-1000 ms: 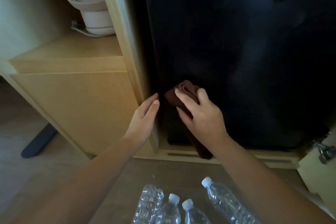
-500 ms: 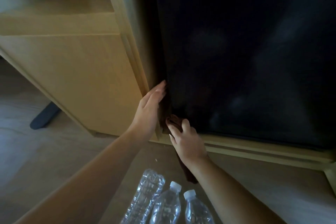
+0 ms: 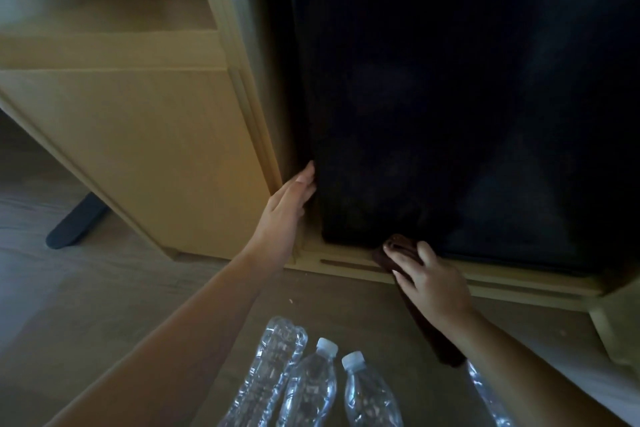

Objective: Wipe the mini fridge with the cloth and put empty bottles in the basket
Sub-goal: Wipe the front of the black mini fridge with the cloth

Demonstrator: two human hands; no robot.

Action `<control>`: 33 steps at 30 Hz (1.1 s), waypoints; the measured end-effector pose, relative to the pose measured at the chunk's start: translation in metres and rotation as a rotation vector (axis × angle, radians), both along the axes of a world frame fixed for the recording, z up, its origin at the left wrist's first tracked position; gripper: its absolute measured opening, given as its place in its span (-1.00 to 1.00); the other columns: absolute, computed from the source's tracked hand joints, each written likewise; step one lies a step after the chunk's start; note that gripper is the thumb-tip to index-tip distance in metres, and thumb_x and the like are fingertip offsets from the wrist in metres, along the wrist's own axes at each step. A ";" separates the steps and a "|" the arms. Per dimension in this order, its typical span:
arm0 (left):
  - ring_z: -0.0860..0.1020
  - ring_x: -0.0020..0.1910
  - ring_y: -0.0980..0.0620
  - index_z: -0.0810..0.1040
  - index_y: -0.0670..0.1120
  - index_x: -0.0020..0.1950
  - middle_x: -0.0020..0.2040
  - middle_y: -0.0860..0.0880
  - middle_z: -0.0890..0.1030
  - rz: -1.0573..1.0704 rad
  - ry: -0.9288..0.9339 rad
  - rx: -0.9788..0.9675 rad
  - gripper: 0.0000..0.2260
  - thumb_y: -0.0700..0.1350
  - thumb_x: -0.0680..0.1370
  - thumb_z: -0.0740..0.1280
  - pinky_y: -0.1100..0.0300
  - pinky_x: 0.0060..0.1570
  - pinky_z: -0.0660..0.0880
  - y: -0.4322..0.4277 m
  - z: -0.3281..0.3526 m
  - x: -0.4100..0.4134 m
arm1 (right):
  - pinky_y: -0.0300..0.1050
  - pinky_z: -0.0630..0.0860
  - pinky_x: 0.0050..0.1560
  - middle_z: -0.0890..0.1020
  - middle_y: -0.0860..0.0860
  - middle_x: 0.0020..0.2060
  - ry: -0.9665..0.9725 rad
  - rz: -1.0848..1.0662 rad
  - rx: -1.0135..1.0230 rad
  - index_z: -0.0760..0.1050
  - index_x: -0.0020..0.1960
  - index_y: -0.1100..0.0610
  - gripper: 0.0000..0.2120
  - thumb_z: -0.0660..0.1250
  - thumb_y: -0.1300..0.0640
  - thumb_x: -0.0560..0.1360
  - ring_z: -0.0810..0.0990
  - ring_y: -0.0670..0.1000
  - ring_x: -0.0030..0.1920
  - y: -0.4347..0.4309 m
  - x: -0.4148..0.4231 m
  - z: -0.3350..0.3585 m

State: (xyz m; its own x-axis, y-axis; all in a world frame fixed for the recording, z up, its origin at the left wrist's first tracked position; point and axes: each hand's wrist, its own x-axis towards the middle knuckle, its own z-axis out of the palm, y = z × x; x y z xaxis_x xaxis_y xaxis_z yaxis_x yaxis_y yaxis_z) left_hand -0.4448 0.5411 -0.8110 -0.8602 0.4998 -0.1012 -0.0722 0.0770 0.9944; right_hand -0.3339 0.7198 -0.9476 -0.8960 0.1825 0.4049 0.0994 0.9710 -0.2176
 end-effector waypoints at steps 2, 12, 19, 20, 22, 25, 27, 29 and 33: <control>0.30 0.36 0.15 0.20 -0.01 0.46 0.42 0.07 0.32 0.009 -0.005 0.004 -0.61 -0.02 0.63 -0.04 0.15 0.36 0.15 0.001 0.000 0.001 | -0.27 0.39 -0.56 0.56 0.13 -0.22 0.020 -0.016 -0.059 0.62 0.07 0.04 -0.63 0.53 0.12 0.27 0.51 0.06 -0.53 0.000 0.001 -0.003; 0.27 0.38 0.15 0.20 0.02 0.46 0.40 0.11 0.32 0.004 -0.003 -0.002 -0.61 0.01 0.63 -0.03 0.11 0.39 0.14 0.003 -0.001 0.001 | -0.28 0.41 -0.57 0.59 0.10 -0.24 -0.023 0.033 -0.224 0.63 0.01 -0.03 -0.67 0.45 0.02 0.23 0.54 0.07 -0.53 -0.066 -0.051 0.000; 0.21 0.41 0.18 0.12 0.05 0.48 0.42 0.17 0.26 0.024 0.078 -0.040 -0.59 0.02 0.62 0.02 0.15 0.40 0.11 0.009 -0.009 0.007 | -0.03 0.50 -0.21 0.46 0.13 0.13 -0.183 0.000 -0.277 0.39 0.33 -0.09 -0.62 0.26 0.02 0.52 0.58 0.24 -0.14 -0.065 -0.049 0.002; 0.17 0.42 0.21 0.09 0.06 0.49 0.44 0.18 0.22 0.013 0.102 -0.058 -0.57 0.02 0.62 0.04 0.17 0.40 0.10 0.010 -0.010 0.010 | -0.05 0.51 -0.29 0.50 0.13 0.06 -0.158 -0.005 -0.283 0.45 0.28 -0.08 -0.62 0.33 0.04 0.47 0.59 0.23 -0.23 -0.057 -0.043 0.005; 0.14 0.40 0.25 0.02 0.06 0.50 0.44 0.20 0.18 0.008 0.126 -0.060 -0.52 -0.03 0.61 0.10 0.25 0.37 0.09 0.013 -0.013 0.015 | -0.15 0.48 -0.52 0.57 0.12 -0.15 -0.125 0.013 -0.274 0.57 0.13 -0.05 -0.62 0.45 0.07 0.31 0.57 0.14 -0.46 -0.036 -0.026 0.004; 0.13 0.41 0.24 -0.06 0.09 0.50 0.40 0.25 0.14 -0.011 0.171 -0.076 -0.40 -0.11 0.57 0.20 0.19 0.41 0.09 0.013 -0.025 0.015 | -0.25 0.42 -0.60 0.58 0.07 -0.26 -0.084 -0.044 -0.197 0.62 0.04 -0.05 -0.66 0.36 0.02 0.26 0.54 0.07 -0.53 0.000 0.006 0.004; 0.10 0.43 0.21 -0.13 0.16 0.49 0.41 0.27 0.10 -0.047 0.193 -0.120 -0.32 -0.14 0.56 0.25 0.07 0.44 0.09 0.012 -0.034 0.011 | -0.23 0.43 -0.59 0.58 0.07 -0.26 -0.067 -0.117 -0.185 0.63 0.03 -0.05 -0.67 0.25 -0.04 0.33 0.55 0.09 -0.51 0.024 0.028 0.006; 0.10 0.44 0.20 -0.16 0.19 0.48 0.45 0.25 0.07 -0.063 0.210 -0.145 -0.26 -0.21 0.55 0.27 0.01 0.44 0.09 0.010 -0.039 0.007 | -0.18 0.46 -0.56 0.59 0.09 -0.24 -0.060 -0.182 -0.175 0.63 0.04 -0.04 -0.66 0.20 -0.05 0.36 0.57 0.12 -0.48 0.048 0.050 0.006; 0.12 0.44 0.21 -0.18 0.27 0.46 0.48 0.24 0.09 -0.087 0.251 -0.175 -0.20 -0.30 0.53 0.26 -0.05 0.42 0.14 0.007 -0.045 0.001 | -0.05 0.55 -0.30 0.59 0.16 -0.11 -0.021 -0.337 -0.274 0.57 0.15 -0.01 -0.68 0.42 0.15 0.40 0.62 0.21 -0.25 0.087 0.092 0.004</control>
